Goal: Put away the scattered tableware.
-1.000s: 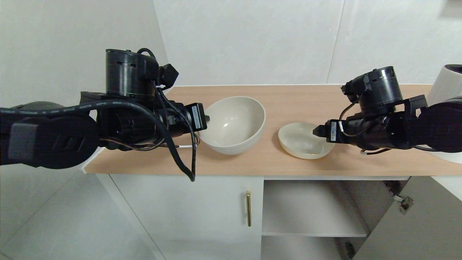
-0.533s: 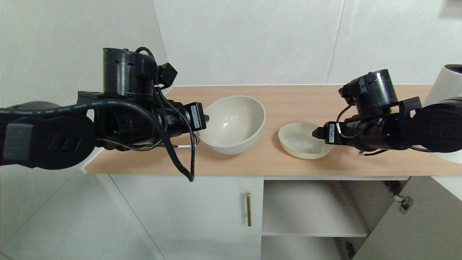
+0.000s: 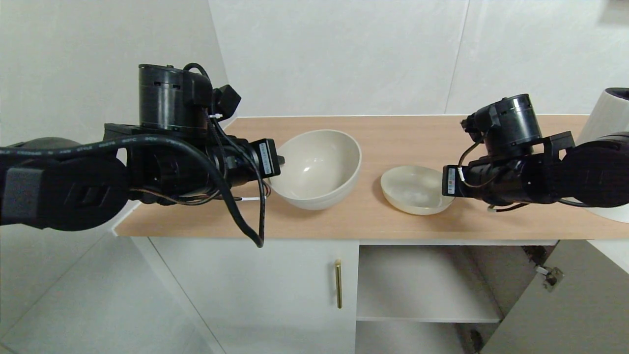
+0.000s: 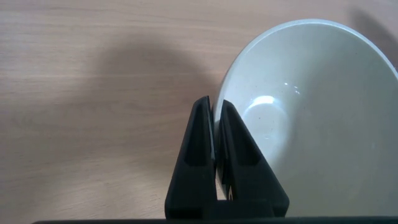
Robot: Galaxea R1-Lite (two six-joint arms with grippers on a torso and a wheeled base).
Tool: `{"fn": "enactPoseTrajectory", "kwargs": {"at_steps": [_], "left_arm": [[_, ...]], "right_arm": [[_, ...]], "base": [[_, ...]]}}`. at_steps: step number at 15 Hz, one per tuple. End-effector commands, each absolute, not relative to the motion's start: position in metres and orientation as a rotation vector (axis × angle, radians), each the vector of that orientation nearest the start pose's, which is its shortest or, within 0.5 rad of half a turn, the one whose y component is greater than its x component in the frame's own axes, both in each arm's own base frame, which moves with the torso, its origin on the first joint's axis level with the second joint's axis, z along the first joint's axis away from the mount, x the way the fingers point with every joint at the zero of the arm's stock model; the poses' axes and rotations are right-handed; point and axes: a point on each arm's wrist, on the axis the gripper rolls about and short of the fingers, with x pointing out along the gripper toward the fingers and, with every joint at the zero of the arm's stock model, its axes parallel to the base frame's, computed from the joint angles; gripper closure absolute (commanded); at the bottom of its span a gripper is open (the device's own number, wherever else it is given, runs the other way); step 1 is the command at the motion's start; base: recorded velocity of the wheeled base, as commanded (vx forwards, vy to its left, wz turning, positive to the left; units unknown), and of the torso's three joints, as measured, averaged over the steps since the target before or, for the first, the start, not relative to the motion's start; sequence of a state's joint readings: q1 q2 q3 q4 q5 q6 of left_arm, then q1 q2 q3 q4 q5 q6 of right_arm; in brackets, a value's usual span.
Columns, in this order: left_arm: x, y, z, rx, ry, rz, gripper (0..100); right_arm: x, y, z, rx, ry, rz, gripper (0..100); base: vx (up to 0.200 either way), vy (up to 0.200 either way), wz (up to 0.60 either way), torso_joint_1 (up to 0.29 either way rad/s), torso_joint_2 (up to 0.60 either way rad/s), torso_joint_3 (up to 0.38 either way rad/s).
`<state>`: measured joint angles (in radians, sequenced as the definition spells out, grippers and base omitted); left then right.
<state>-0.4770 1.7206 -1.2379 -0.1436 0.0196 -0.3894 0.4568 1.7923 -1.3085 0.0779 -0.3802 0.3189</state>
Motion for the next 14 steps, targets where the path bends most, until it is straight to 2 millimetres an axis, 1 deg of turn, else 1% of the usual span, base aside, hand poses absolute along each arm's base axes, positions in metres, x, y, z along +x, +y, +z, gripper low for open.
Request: {"fn": "enactPoseTrajectory", "kwargs": {"at_steps": [1,3,4,5,6,7,8,9,10,11,12,13,14], "left_arm": [[0.294,-0.152,0.249,-0.296,0.413,-0.382,100],[0.294,-0.151,0.25,-0.298,0.41,-0.382,100],[0.29,-0.15,0.251,-0.298,0.409,-0.382,100],[0.284,-0.146,0.254,-0.301,0.402,-0.385,100],[0.278,-0.144,0.256,-0.302,0.396,-0.388,100],[0.266,-0.137,0.263,-0.308,0.378,-0.394,100],[0.255,-0.132,0.268,-0.313,0.368,-0.411,100],[0.242,-0.126,0.269,-0.315,0.364,-0.43,100],[0.23,-0.12,0.267,-0.318,0.372,-0.457,100],[0.224,-0.117,0.267,-0.32,0.375,-0.474,100],[0.213,-0.112,0.267,-0.324,0.378,-0.507,100],[0.21,-0.112,0.267,-0.327,0.38,-0.519,100],[0.204,-0.111,0.26,-0.322,0.404,-0.534,100]], "right_arm": [[0.309,0.143,0.226,0.085,0.515,-0.007,100],[0.308,0.142,0.228,0.087,0.512,-0.005,100],[0.303,0.14,0.233,0.09,0.513,-0.005,100],[0.295,0.136,0.243,0.098,0.517,0.007,100],[0.284,0.131,0.252,0.108,0.523,0.024,100],[0.266,0.124,0.267,0.156,0.533,0.086,100],[0.252,0.119,0.277,0.19,0.541,0.15,100],[0.239,0.113,0.283,0.2,0.548,0.177,100],[0.228,0.107,0.285,0.196,0.564,0.175,100],[0.222,0.103,0.286,0.195,0.573,0.171,100],[0.205,0.093,0.284,0.188,0.602,0.163,100],[0.199,0.091,0.282,0.187,0.605,0.162,100],[0.188,0.086,0.277,0.192,0.614,0.181,100]], "base": [[0.0,0.0,0.0,0.0,0.0,0.0],[0.0,0.0,0.0,0.0,0.0,0.0],[0.0,0.0,0.0,0.0,0.0,0.0],[0.0,0.0,0.0,0.0,0.0,0.0],[0.0,0.0,0.0,0.0,0.0,0.0],[0.0,0.0,0.0,0.0,0.0,0.0],[0.0,0.0,0.0,0.0,0.0,0.0],[0.0,0.0,0.0,0.0,0.0,0.0],[0.0,0.0,0.0,0.0,0.0,0.0],[0.0,0.0,0.0,0.0,0.0,0.0],[0.0,0.0,0.0,0.0,0.0,0.0],[0.0,0.0,0.0,0.0,0.0,0.0],[0.0,0.0,0.0,0.0,0.0,0.0]]}}
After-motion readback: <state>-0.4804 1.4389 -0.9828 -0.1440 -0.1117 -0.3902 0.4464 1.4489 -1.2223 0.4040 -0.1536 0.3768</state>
